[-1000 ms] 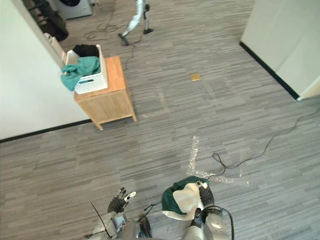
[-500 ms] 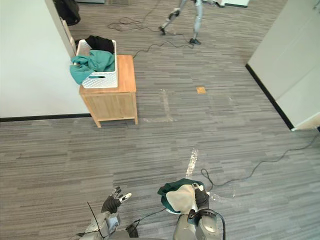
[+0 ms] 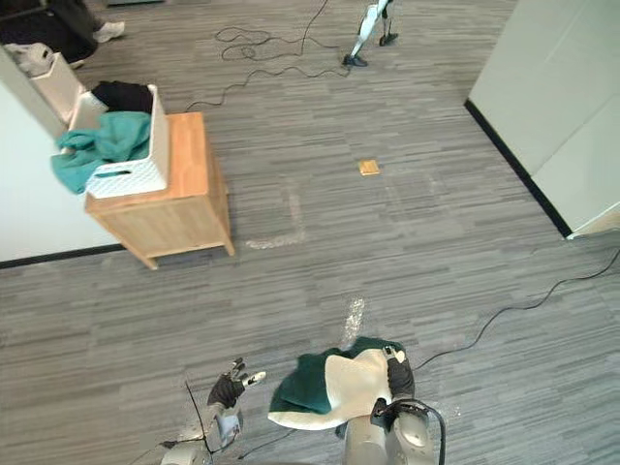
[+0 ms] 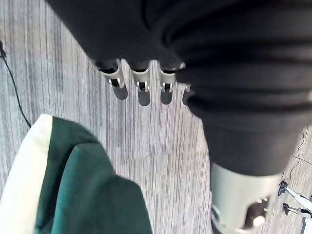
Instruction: Tidy the bed and pick cloth on bed and put in laundry
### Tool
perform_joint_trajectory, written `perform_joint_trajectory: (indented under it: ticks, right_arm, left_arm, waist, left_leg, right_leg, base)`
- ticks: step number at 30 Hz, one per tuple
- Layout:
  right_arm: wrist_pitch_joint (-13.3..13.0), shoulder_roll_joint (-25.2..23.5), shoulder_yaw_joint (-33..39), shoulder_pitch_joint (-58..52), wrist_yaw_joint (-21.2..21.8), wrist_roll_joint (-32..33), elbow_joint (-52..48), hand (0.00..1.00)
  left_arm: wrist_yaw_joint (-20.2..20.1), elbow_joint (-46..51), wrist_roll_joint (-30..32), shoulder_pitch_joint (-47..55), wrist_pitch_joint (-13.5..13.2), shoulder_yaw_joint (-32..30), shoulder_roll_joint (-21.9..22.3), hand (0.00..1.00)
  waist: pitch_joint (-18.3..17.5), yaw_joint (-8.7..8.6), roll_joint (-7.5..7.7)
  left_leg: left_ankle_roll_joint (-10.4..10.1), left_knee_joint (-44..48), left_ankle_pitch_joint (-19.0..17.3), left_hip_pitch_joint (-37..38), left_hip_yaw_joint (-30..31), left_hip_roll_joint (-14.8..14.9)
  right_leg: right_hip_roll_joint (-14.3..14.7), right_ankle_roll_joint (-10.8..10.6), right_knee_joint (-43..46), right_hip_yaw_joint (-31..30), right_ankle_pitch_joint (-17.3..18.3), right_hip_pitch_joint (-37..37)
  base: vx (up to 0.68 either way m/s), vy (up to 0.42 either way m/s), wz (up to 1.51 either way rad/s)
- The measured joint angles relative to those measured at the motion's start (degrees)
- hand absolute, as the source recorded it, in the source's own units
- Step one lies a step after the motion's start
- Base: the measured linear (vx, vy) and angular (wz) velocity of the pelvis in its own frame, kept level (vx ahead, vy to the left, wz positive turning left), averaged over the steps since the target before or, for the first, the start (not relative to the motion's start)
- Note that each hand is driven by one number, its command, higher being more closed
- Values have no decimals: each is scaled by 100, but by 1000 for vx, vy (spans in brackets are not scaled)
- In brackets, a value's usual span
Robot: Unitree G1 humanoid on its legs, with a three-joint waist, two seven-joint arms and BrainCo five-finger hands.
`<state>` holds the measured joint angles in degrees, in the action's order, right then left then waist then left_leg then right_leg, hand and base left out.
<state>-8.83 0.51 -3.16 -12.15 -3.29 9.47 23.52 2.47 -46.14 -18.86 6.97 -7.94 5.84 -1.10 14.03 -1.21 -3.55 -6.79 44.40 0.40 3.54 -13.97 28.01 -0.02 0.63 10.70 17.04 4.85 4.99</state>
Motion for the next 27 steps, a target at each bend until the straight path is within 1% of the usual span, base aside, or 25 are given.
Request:
perform_joint_trajectory:
  ticks: [1, 2, 3, 4, 5, 7, 8, 9, 10, 11, 12, 13, 14, 15, 16, 17, 18, 19, 20, 21, 23, 24, 25, 26, 27]
  right_arm:
    - [2, 79, -67, 63, 12, -10, 3, 100]
    - [3, 114, -73, 108, 12, -11, 3, 100]
    - [5, 156, -74, 169, 13, -10, 3, 100]
    - [8, 180, -85, 211, 17, -8, 3, 100]
    - [9, 181, -97, 232, 22, -7, 3, 100]
    - [10, 182, -167, 297, 67, 1, -10, 100]
    - [10, 192, -168, 290, 73, 3, -10, 100]
    - [10, 246, -208, 284, 78, 6, -16, 100]
    - [25, 260, -231, 303, 78, 4, -3, 100]
    - [26, 204, -237, 308, 74, 1, -18, 100]
    - [-6, 231, -238, 358, 90, -10, -57, 100]
    - [1, 220, -240, 484, 96, -16, -11, 100]
    - [26, 206, -232, 542, 93, -26, 2, 100]
    - [22, 221, -237, 566, 105, -62, -9, 100]
    - [9, 213, -241, 555, 121, -65, -17, 100]
    - [-26, 192, -260, 542, 150, -66, -22, 100]
    - [-67, 112, -304, 520, 195, -65, 2, 100]
    - [-69, 95, -343, 498, 205, -72, -2, 100]
    - [-70, 97, -368, 414, 234, -113, -2, 100]
    - [-68, 106, -365, 318, 229, -116, -1, 100]
    - [-68, 103, -368, 288, 226, -123, -24, 100]
    - [-68, 114, -368, 290, 227, -120, -99, 100]
    - [-68, 121, -359, 287, 226, -117, -195, 100]
    - [-72, 130, -360, 287, 228, -115, -262, 100]
    - [-90, 157, -359, 317, 234, -113, -317, 100]
  left_arm:
    - [1, 28, -58, -44, 0, 1, 30, 0]
    - [5, 69, -81, -46, -3, 0, 32, 0]
    - [10, 121, -137, -56, -22, 0, 31, 0]
    - [11, 194, -203, -56, -34, -43, 34, 0]
    - [11, 242, -232, -50, -43, -69, 33, 0]
    - [9, 411, -407, -58, -134, -150, 31, 0]
    - [6, 416, -408, -84, -138, -147, 37, 0]
    - [3, 431, -408, -91, -137, -146, 73, 0]
    - [0, 463, -411, -100, -138, -153, 98, 0]
    - [0, 468, -411, -166, -128, -177, 57, 0]
    - [-10, 527, -409, -193, -137, -187, 39, 0]
    - [-29, 539, -407, -224, -115, -253, 43, 0]
    - [-43, 536, -407, -231, -111, -307, 65, 0]
    - [-40, 493, -401, -226, -105, -404, 92, 0]
    - [-41, 494, -401, -186, -105, -399, 94, 0]
    - [-43, 486, -404, -87, -123, -376, 83, 0]
    - [-53, 459, -409, -85, -114, -364, -3, 0]
    - [-57, 425, -409, -102, -98, -342, -53, 0]
    - [-80, 329, -408, -124, -82, -247, -116, 0]
    - [-83, 277, -408, -120, -55, -159, -141, 0]
    - [-83, 272, -410, -81, -5, -135, -137, 0]
    - [-84, 271, -410, -51, 7, -125, -113, 0]
    - [-88, 266, -410, -63, 7, -112, -103, 0]
    - [-88, 250, -409, -80, 5, -107, -97, 0]
    - [-89, 184, -407, -139, 1, -117, -92, 0]
  waist:
    - [48, 101, -74]
    - [65, 149, -102]
    - [101, 202, -128]
    - [120, 222, -123]
    - [127, 238, -111]
    - [191, 311, -8]
    - [198, 342, 12]
    - [197, 374, 0]
    - [195, 422, -11]
    - [166, 477, 250]
    - [117, 520, 429]
    - [126, 524, 468]
    - [136, 533, 489]
    - [130, 556, 535]
    - [130, 554, 534]
    - [120, 536, 518]
    - [154, 517, 613]
    - [147, 505, 676]
    - [160, 477, 708]
    - [194, 398, 647]
    - [236, 282, 581]
    - [280, 183, 500]
    - [305, 165, 448]
    - [313, 166, 388]
    - [315, 163, 275]
  left_leg:
    - [-32, 996, -419, -484, 369, -227]
    - [-53, 1312, -609, -699, 494, -405]
    - [-74, 1526, -900, -1057, 530, -750]
    - [-46, 1407, -1076, -1439, 486, -1044]
    - [-32, 1241, -1143, -1610, 419, -1147]
    - [114, -105, -1234, -2064, -48, -1539]
    - [145, -620, -1210, -2108, -145, -1645]
    - [291, -1851, -1018, -2122, -437, -1807]
    - [983, -2228, -603, -2040, -545, -1949]
    - [995, -2468, -618, -1918, -685, -2222]
    - [1158, -2421, -628, -1952, -682, -2457]
    - [1390, -2125, -764, -2049, -779, -2501]
    - [1438, -1981, -798, -2050, -860, -2513]
    - [1475, -2132, -823, -1742, -965, -2687]
    - [1487, -2355, -859, -1487, -964, -2792]
    - [1419, -2846, -1073, -967, -928, -2949]
    - [1420, -3182, -1260, -555, -840, -3129]
    - [1381, -3271, -1294, -416, -777, -3209]
    - [1377, -3433, -1341, -116, -621, -3300]
    - [1372, -3581, -1350, 203, -409, -3317]
    - [1364, -3710, -1348, 519, -118, -3283]
    - [1247, -3739, -1413, 728, 132, -3211]
    - [1146, -3738, -1471, 823, 286, -3131]
    - [1056, -3734, -1522, 861, 360, -3057]
    - [876, -3740, -1626, 918, 547, -2843]
  right_leg:
    - [98, 128, -144, -255, -8, -206]
    - [111, 154, -196, -354, 4, -296]
    - [115, 147, -369, -541, 59, -509]
    - [83, 118, -564, -641, 82, -734]
    - [58, 87, -627, -670, 102, -815]
    - [-149, -111, -825, -621, 243, -1143]
    - [-212, -165, -879, -575, 276, -1217]
    - [-267, -327, -965, -504, 390, -1399]
    - [-309, -459, -987, -486, 490, -1541]
    - [-501, -467, -1033, -511, 521, -1571]
    - [-666, -478, -1064, -498, 384, -1554]
    - [-764, -486, -1018, -443, 216, -1621]
    - [-844, -560, -922, -450, 173, -1658]
    - [-984, -756, -449, -489, 184, -1674]
    - [-1073, -837, -20, -517, 233, -1614]
    - [-1240, -1078, 1358, -713, 338, -1202]
    - [-1439, -1451, 2937, -1001, 168, -602]
    - [-1521, -1485, 3624, -1091, 139, -309]
    - [-1660, -1318, 4639, -1028, 212, 156]
    - [-1723, -986, 5103, -753, 406, 461]
    - [-1719, -772, 5051, -443, 690, 781]
    - [-1689, -643, 4493, -228, 932, 1076]
    - [-1636, -590, 3856, -137, 973, 1218]
    - [-1563, -579, 3334, -143, 946, 1316]
    - [-1362, -582, 2086, -277, 736, 1440]
  base:
    - [300, -61, -92]
    - [437, -19, -102]
    - [431, 51, -79]
    - [434, 75, -64]
    - [358, 109, -48]
    - [377, 166, -30]
    - [409, 216, -9]
    - [462, 250, 1]
    - [497, 238, 13]
    - [553, 217, 32]
    - [553, 181, 54]
    - [530, 197, 51]
    - [573, 276, 48]
    - [361, 200, 29]
    - [524, 309, 19]
    - [401, 232, 12]
    - [470, 246, 16]
    - [384, 118, 39]
    - [410, 71, 62]
    - [425, 67, 72]
    - [428, 2, 84]
    - [511, -78, 96]
    - [421, -102, 84]
    - [420, -148, 78]
    - [443, -213, 96]
